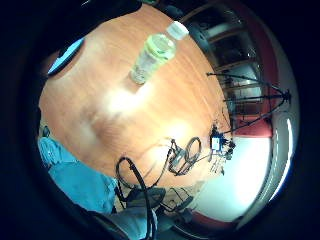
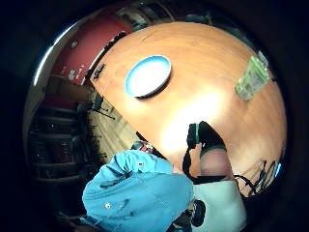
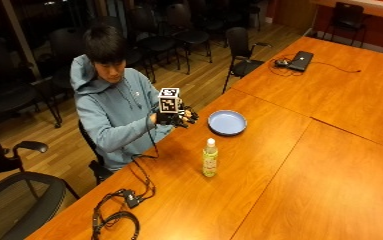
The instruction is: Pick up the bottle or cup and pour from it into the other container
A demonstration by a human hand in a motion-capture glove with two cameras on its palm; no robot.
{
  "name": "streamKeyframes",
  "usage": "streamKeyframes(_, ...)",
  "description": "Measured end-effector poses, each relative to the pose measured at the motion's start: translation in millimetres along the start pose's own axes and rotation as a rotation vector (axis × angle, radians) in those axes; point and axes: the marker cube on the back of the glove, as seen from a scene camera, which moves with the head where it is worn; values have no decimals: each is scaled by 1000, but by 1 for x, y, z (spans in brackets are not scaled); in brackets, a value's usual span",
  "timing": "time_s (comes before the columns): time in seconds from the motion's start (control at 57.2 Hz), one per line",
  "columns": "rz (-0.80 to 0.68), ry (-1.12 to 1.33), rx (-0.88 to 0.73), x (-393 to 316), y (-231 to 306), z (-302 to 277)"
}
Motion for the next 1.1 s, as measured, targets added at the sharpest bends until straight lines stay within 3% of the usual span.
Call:
streamKeyframes(0.28,196,-64,43,88,18,-2)
streamKeyframes(0.472,252,-114,224,153,34,-17)
streamKeyframes(0.944,345,-165,441,208,62,-3)
streamKeyframes(1.101,355,-179,589,218,64,9)
